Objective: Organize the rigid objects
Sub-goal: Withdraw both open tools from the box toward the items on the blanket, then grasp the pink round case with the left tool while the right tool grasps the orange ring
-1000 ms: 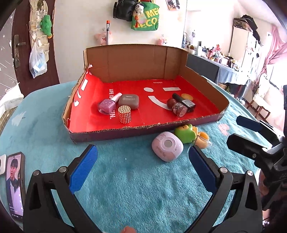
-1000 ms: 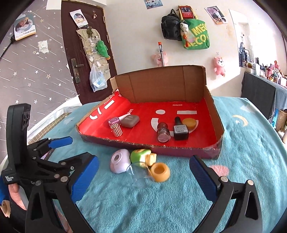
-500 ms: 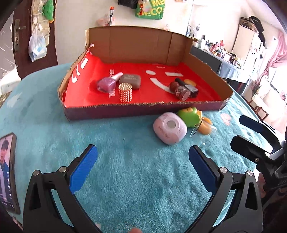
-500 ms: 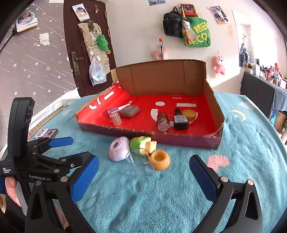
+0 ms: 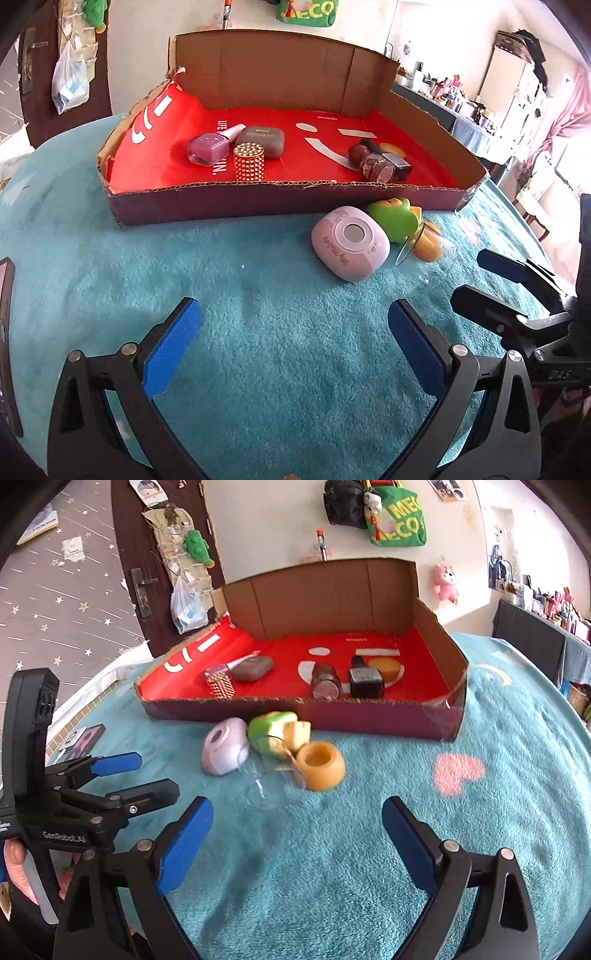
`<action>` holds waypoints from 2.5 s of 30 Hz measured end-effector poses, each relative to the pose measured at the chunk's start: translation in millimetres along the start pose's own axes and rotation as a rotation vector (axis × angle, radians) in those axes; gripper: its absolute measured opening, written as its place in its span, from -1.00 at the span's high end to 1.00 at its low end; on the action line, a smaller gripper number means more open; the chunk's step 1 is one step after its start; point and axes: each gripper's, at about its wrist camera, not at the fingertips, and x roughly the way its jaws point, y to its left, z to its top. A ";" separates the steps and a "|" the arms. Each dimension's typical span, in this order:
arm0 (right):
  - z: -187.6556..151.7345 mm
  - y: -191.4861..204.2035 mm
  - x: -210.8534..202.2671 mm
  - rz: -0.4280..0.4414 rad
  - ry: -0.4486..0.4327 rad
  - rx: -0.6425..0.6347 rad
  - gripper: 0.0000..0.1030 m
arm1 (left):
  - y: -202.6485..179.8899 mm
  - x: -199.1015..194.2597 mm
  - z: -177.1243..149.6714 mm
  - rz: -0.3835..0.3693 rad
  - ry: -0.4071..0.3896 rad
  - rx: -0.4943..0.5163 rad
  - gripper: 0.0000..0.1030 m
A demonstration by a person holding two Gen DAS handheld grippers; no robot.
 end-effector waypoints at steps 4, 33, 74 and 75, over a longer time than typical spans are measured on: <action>-0.8 -8.2 2.4 -0.009 0.004 0.021 -0.82 | -1.9 8.4 4.7 0.016 0.019 0.004 -0.99; 23.4 -26.4 23.9 -0.145 0.069 -0.063 -0.67 | -20.3 47.2 41.0 0.061 0.095 0.074 -0.99; 32.7 -13.9 35.6 -0.075 0.092 -0.104 0.22 | -14.9 26.5 33.1 0.056 0.022 0.185 -0.05; 33.3 -14.1 31.9 -0.072 0.084 -0.098 0.22 | -14.4 23.9 32.3 0.051 0.020 0.185 -0.06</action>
